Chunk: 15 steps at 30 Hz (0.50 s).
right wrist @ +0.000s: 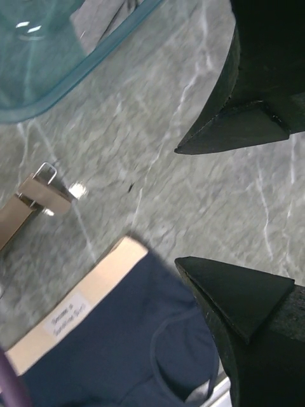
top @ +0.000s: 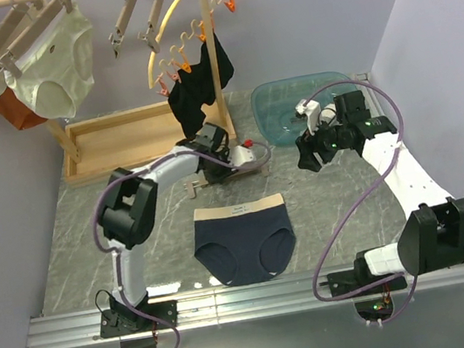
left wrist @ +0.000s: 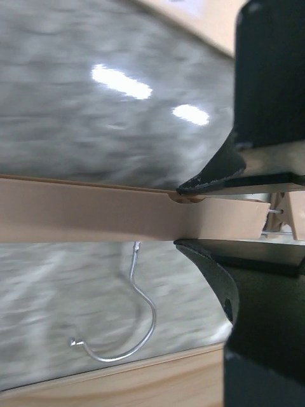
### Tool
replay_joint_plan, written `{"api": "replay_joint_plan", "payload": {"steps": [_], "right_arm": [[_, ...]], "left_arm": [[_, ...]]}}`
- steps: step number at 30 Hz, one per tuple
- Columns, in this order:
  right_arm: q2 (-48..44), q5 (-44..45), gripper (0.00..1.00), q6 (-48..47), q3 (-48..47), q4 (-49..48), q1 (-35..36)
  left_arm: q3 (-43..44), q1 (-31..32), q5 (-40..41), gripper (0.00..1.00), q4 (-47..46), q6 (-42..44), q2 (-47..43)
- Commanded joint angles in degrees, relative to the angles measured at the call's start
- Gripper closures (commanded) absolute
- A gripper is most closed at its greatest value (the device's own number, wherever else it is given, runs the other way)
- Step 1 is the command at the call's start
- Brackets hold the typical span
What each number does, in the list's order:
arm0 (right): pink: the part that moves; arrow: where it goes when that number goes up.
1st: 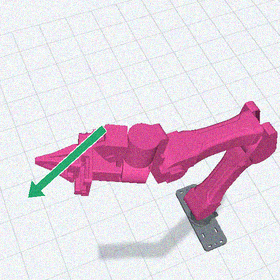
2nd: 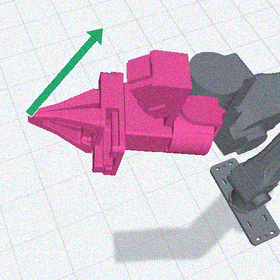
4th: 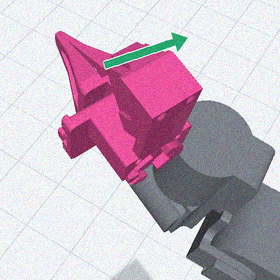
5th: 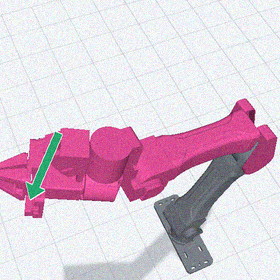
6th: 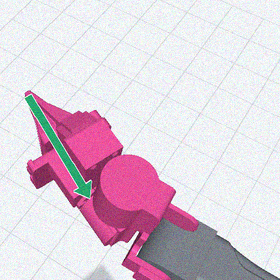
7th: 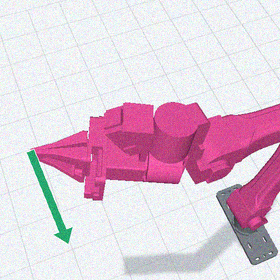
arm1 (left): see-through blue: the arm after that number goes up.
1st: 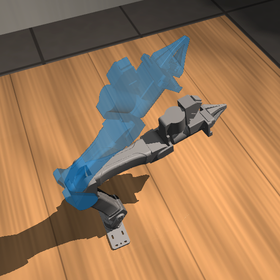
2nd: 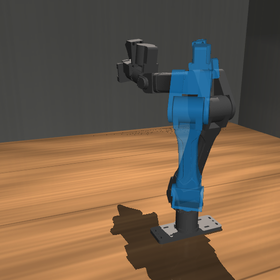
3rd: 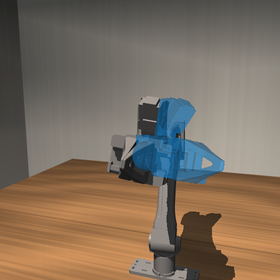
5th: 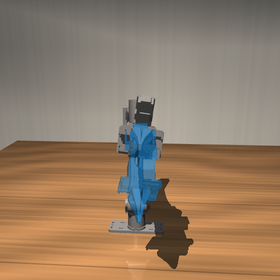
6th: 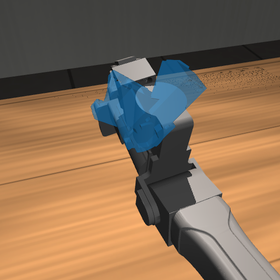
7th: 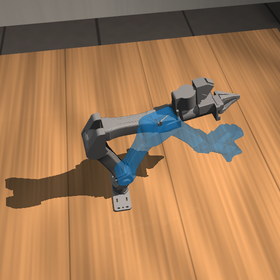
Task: Clip the underwear to the hanger
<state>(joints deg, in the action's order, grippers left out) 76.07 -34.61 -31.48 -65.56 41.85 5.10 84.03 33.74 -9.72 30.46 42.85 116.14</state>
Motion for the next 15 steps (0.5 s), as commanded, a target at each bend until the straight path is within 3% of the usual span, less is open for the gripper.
{"api": "replay_joint_plan", "payload": {"steps": [1,7,15], "right_arm": [[-0.3,1.5,0.28,-3.8,-1.2,0.8,-0.7],[2.0,2.1,0.3,-4.6,-1.1,-1.3,-0.7],[8.0,4.6,0.28,-4.5,-6.3,-4.0,4.4]], "left_arm": [[6.4,1.2,-1.8,0.72,1.5,-0.9,3.2],[7.0,1.2,-5.7,0.42,4.5,-4.3,-1.1],[1.6,-3.5,-7.1,0.24,6.8,-9.1,-18.4]]}}
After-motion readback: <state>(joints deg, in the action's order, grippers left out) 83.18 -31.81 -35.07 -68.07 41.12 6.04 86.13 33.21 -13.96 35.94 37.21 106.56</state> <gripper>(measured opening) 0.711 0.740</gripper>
